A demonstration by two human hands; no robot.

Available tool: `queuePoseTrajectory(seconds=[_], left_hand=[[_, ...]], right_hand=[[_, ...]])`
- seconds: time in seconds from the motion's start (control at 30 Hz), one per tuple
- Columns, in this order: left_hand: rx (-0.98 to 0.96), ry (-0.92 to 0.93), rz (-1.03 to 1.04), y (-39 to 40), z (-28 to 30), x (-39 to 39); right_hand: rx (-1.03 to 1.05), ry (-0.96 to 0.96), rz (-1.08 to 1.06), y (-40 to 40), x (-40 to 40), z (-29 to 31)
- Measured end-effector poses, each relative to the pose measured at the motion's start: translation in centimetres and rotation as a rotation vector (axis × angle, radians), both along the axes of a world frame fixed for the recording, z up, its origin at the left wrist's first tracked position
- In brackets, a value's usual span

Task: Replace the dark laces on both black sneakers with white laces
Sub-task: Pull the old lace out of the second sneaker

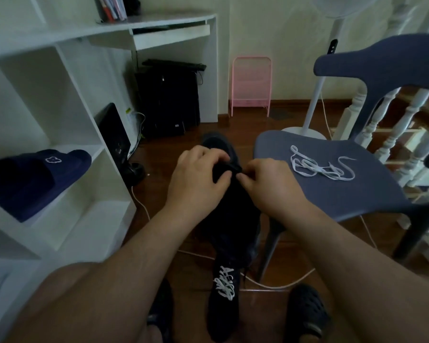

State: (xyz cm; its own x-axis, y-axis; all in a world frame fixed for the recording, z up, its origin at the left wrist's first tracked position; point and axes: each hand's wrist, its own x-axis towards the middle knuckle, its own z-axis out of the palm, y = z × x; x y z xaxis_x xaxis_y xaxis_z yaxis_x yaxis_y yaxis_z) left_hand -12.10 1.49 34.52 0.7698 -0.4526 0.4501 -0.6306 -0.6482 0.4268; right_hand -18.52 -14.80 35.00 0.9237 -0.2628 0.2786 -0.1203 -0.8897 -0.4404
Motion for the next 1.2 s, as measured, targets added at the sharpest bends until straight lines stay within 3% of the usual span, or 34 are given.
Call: queuePoseTrajectory(seconds=[0.13, 0.3, 0.43, 0.63, 0.7, 0.83, 0.93, 1.0, 1.2], left_hand=[[0.002, -0.128, -0.005, -0.3, -0.2, 0.0], [0.005, -0.224, -0.04, 0.1, 0.1, 0.5], [-0.034, -0.251, -0.064, 0.1, -0.5, 0.9], [-0.048, -0.251, -0.06, -0.2, -0.5, 1.0], [-0.041, -0.154, -0.118, -0.3, -0.4, 0.9], [-0.035, 0.27, -0.31, 0.4, 0.8, 1.1], [-0.238, 0.371, -0.287, 1.1, 1.7, 0.8], [-0.28, 0.329, -0.198, 1.2, 2.0, 0.4], [-0.041, 0.086, -0.043, 0.2, 1.6, -0.2]], right_hand=[[-0.03, -0.012, 0.045, 0.7, -0.1, -0.2], [0.12, 0.034, 0.041, 0.6, 0.0, 0.3], [0.232, 0.077, 0.089, 0.9, 0.0, 0.4], [0.28, -0.018, 0.054, 0.9, 0.0, 0.4], [0.261, -0.031, 0.024, 0.6, 0.0, 0.4], [0.254, -0.041, -0.086, -1.0, 0.2, 0.4], [0.23, -0.071, -0.072, -1.0, -0.2, 0.9], [0.17, -0.103, -0.027, -0.1, -0.5, 1.1], [0.031, -0.147, 0.05, 1.3, -0.4, 0.6]])
